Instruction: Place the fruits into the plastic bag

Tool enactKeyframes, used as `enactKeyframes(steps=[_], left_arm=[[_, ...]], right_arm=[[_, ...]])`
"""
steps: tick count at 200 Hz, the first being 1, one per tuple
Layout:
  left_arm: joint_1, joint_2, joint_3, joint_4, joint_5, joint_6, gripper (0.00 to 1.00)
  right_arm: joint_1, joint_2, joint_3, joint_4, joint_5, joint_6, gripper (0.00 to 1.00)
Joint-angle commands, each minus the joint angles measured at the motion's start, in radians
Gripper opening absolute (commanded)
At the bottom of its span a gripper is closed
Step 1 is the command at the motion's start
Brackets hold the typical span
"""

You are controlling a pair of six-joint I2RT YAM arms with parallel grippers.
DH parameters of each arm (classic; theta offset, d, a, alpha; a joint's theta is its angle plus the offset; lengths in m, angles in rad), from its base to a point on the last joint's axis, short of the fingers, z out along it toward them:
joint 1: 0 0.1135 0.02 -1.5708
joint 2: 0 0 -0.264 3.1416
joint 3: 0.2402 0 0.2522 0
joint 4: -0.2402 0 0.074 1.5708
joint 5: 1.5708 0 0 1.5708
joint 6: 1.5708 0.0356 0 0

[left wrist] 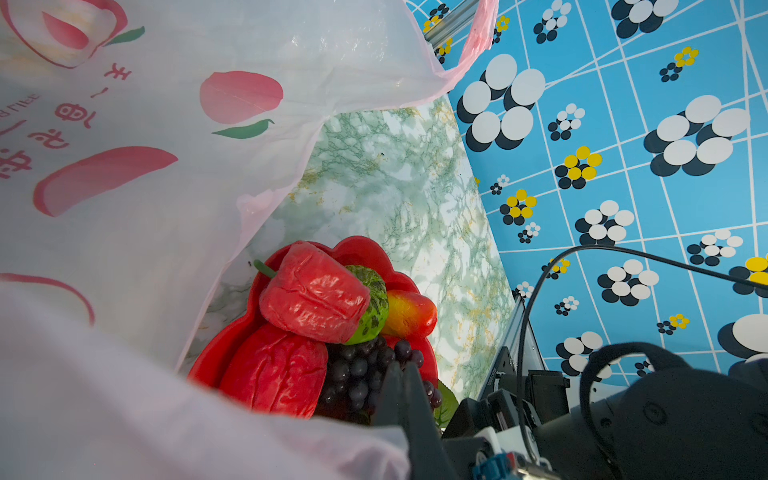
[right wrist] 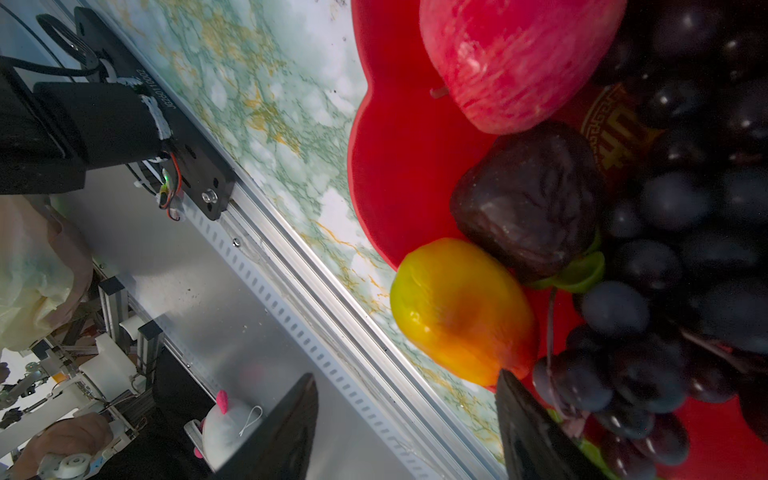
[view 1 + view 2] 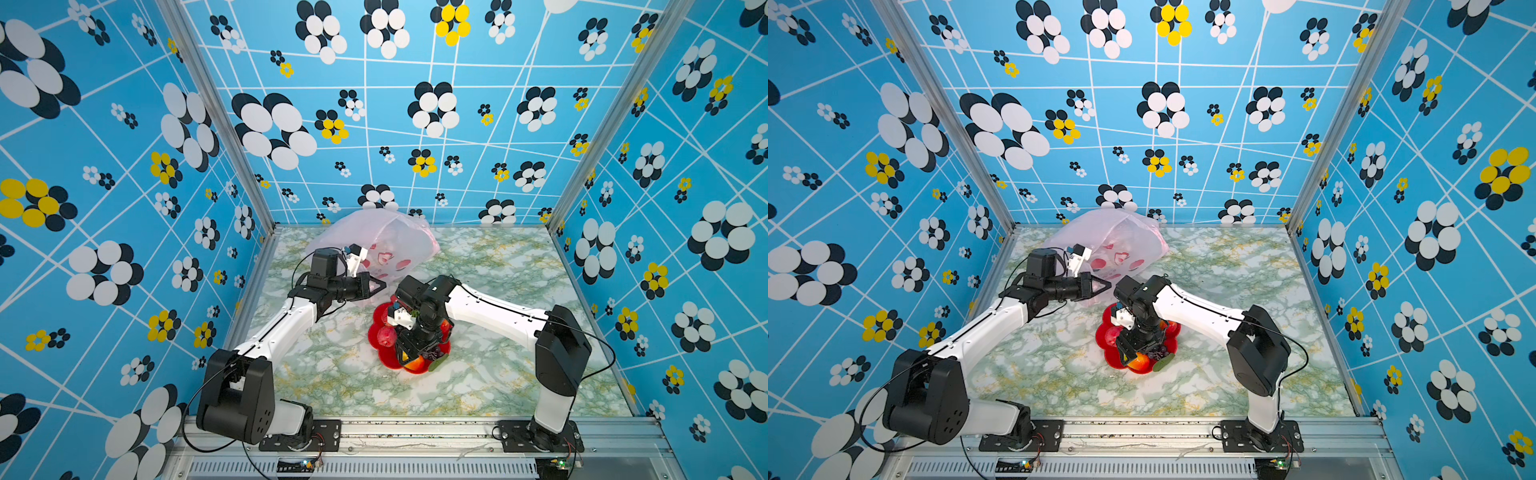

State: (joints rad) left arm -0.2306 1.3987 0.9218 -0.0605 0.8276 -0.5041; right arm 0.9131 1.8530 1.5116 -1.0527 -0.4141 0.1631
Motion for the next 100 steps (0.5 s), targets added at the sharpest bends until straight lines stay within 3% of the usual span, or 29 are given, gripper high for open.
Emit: enactKeyframes(steps=[1, 100], left_arm=[[-0.007, 0.011, 0.004, -0.010, 0.018, 0.017, 0.00], [-0.005, 0.014, 0.005, -0.009, 0.020, 0.015, 0.00]], right_arm=[[0.009, 0.015, -0.017, -0.035, 0.022, -0.022, 0.69], [0.012, 0.042, -0.028, -0.027, 0.056, -0.025, 0.69]])
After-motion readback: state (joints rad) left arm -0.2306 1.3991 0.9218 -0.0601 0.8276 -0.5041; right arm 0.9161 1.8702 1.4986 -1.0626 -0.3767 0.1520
